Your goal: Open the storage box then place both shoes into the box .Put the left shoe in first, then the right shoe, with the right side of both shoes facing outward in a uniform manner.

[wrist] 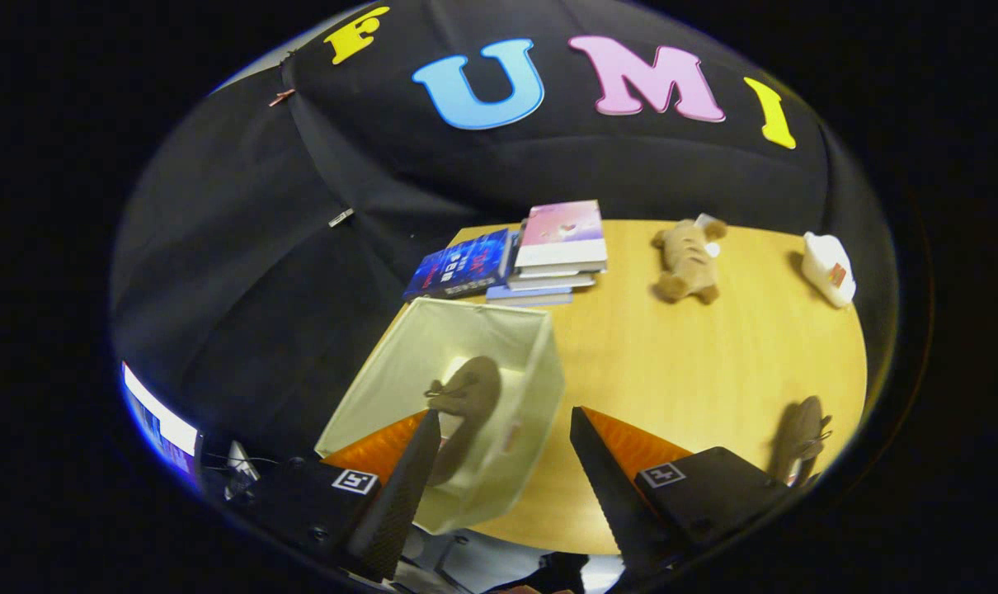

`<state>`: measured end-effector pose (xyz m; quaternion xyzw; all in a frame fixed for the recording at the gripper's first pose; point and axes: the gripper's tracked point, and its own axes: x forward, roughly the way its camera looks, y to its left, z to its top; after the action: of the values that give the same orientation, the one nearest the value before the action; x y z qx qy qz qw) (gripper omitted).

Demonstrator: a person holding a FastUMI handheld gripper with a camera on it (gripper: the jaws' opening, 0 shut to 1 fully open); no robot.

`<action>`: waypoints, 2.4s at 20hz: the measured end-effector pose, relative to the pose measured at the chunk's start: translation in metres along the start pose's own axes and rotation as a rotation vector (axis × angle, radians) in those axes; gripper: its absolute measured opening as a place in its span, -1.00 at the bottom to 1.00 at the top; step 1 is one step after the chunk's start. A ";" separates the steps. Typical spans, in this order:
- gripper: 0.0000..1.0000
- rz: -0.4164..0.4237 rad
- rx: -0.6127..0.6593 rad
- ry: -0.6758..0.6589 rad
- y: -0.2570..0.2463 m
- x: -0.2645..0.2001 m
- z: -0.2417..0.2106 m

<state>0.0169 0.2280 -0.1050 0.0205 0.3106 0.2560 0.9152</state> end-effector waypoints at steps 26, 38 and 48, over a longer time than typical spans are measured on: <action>0.81 -0.291 0.171 0.285 -0.396 -0.044 -0.179; -0.86 -0.400 0.307 0.231 -0.368 -0.058 -0.165; -0.86 -0.264 0.403 0.094 -0.213 -0.075 -0.062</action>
<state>0.0272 -0.0005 -0.1552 0.1502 0.3975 0.0677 0.9027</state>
